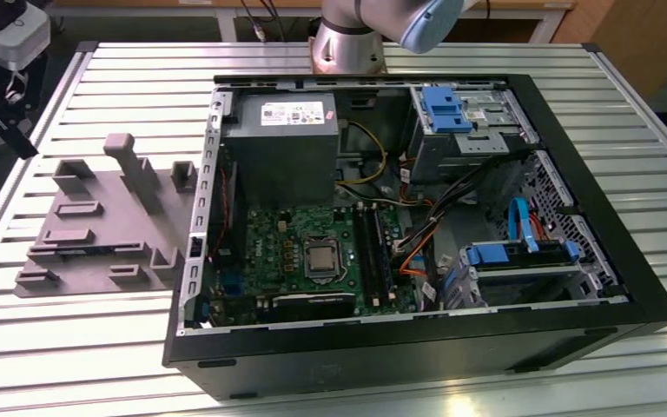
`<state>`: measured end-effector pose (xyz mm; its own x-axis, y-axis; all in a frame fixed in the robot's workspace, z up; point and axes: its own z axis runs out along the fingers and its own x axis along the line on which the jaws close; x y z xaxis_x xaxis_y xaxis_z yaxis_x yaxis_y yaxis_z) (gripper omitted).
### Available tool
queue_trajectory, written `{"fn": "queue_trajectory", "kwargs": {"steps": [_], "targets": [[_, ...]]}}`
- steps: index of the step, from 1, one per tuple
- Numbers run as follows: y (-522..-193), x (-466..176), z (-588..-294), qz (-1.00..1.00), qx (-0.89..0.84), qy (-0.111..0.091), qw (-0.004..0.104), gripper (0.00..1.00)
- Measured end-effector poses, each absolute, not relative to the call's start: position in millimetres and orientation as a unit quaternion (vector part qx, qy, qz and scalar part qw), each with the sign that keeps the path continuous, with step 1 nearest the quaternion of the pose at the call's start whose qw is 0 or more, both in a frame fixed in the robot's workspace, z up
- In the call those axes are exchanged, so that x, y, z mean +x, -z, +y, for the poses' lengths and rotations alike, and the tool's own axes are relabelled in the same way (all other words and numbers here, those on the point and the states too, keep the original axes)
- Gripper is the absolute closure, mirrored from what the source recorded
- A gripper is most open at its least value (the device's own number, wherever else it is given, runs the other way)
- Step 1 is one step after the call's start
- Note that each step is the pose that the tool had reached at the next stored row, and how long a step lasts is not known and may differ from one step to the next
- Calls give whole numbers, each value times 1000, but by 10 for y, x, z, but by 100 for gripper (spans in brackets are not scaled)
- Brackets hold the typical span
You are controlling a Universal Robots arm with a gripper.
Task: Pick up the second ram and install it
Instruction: 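Pick up the second ram and move it above second insertion slot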
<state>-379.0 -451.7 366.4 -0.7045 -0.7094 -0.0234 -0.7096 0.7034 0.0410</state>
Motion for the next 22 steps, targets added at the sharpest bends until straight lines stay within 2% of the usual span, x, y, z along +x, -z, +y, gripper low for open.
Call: {"fn": "queue_trajectory", "kwargs": {"steps": [22], "targets": [[-3579, -3789, -4517, 828, -561, -23, -2, 89]]}}
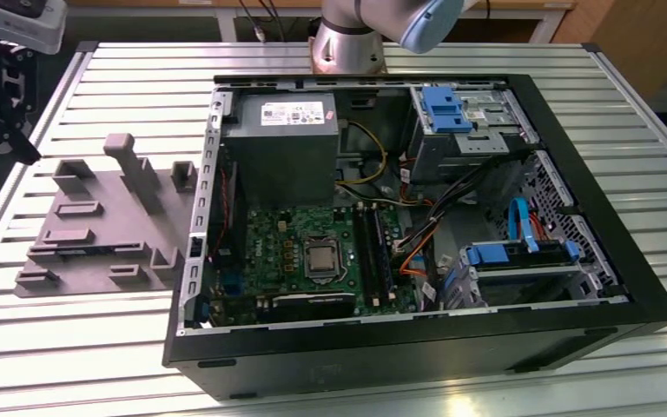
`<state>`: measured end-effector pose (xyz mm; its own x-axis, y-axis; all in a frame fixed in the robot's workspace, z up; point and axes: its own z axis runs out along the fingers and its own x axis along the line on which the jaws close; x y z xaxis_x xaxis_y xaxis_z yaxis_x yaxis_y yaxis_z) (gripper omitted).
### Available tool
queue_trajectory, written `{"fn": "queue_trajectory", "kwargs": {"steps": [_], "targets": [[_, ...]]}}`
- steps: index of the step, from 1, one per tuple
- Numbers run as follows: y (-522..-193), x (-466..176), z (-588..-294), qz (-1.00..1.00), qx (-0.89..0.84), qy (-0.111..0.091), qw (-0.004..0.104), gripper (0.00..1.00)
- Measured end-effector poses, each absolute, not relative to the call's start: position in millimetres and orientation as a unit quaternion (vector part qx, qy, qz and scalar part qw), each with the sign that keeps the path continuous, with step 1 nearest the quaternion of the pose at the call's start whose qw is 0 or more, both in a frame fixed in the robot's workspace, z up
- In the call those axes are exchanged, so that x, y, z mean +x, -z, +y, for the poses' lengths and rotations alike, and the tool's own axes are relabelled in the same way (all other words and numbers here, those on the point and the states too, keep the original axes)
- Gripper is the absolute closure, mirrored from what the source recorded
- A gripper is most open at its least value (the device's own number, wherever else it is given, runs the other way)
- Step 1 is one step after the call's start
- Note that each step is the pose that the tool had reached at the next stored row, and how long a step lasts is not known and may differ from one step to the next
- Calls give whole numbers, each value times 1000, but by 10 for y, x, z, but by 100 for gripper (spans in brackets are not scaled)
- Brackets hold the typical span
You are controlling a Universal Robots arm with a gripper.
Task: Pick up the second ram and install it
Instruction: 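Pick up the second ram and move it above second insertion slot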
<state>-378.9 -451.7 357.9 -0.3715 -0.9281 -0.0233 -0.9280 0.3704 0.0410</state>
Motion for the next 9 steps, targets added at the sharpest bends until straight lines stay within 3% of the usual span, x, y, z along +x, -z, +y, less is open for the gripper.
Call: {"fn": "queue_trajectory", "kwargs": {"steps": [9], "targets": [[-3574, -3790, -4521, -813, 582, 23, 2, 89]]}}
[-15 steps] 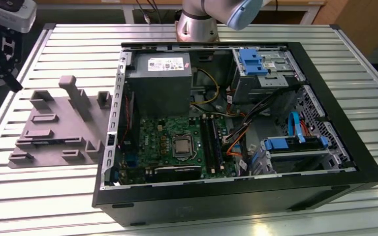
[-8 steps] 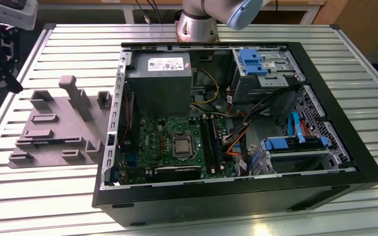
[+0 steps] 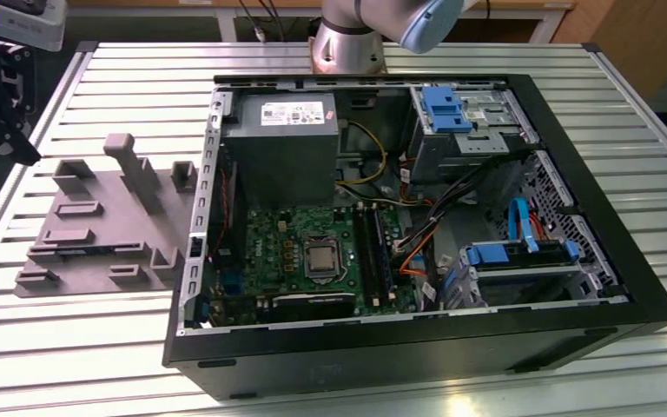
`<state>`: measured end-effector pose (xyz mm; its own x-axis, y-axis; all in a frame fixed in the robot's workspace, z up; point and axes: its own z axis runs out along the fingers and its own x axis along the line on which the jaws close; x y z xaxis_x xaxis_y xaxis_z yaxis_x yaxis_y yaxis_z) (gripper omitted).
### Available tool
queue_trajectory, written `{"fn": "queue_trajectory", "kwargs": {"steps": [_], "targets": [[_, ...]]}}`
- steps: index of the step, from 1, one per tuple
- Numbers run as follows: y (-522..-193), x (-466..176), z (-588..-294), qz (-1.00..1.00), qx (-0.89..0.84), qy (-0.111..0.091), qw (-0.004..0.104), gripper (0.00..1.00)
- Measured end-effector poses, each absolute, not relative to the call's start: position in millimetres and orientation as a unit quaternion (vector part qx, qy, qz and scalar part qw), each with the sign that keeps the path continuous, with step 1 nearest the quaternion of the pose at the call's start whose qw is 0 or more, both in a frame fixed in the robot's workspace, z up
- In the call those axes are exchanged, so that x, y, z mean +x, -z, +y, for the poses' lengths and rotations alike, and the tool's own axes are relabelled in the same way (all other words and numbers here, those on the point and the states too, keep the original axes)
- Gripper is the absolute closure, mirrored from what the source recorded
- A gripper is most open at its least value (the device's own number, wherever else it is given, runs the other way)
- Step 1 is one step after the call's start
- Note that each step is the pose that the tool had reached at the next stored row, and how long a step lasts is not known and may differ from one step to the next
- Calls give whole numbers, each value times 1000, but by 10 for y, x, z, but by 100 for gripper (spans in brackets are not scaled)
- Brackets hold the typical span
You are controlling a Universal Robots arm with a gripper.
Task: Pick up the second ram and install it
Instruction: 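Pick up the second ram and move it above second insertion slot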
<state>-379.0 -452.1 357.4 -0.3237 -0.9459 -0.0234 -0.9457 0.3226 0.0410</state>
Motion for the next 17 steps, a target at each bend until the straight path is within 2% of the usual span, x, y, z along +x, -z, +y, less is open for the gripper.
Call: {"fn": "queue_trajectory", "kwargs": {"steps": [17], "targets": [[-3564, -3789, -4525, -775, 631, 23, 4, 89]]}}
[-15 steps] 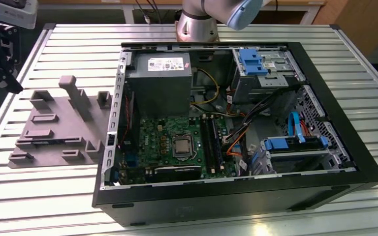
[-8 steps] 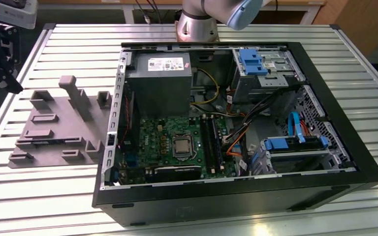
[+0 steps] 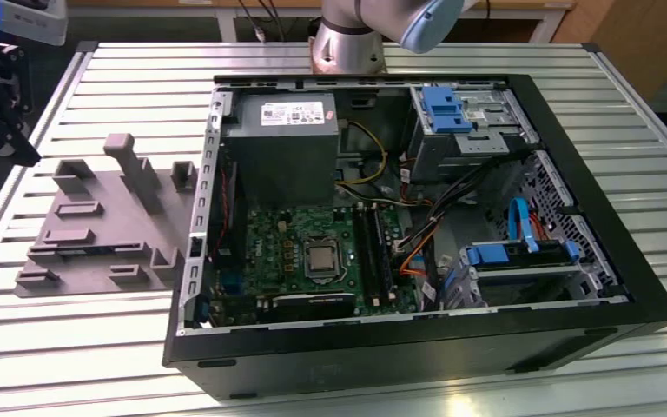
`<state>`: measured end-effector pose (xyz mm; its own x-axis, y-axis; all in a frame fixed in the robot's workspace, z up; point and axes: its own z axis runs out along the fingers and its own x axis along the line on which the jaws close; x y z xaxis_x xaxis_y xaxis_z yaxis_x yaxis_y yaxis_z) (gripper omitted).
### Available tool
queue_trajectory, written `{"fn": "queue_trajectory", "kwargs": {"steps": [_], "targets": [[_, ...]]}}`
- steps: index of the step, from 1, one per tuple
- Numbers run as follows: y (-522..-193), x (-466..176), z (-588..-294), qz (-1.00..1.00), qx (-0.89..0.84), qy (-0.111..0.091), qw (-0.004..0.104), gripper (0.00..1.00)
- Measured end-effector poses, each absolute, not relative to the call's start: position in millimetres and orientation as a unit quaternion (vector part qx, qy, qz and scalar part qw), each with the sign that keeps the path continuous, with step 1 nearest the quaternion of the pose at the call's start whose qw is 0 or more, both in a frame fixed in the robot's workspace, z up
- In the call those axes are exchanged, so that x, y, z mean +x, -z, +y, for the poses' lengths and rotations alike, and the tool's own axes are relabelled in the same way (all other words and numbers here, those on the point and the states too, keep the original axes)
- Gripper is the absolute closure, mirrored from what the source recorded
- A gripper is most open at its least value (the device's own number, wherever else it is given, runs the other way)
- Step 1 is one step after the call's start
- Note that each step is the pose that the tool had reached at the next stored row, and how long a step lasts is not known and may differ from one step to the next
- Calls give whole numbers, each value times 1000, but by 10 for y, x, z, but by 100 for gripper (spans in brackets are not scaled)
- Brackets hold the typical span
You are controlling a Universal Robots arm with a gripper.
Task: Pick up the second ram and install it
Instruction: 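Pick up the second ram and move it above second insertion slot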
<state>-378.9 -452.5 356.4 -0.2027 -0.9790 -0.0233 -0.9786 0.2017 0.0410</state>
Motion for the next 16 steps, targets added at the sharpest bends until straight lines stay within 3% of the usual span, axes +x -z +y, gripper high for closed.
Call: {"fn": "queue_trajectory", "kwargs": {"steps": [11, 12, 16], "targets": [[-3555, -3789, -4526, -762, 647, 23, 4, 89], [-3550, -3789, -4527, -762, 647, 22, 3, 83], [-3500, -3790, -4528, -762, 647, 22, 3, 83]]}}
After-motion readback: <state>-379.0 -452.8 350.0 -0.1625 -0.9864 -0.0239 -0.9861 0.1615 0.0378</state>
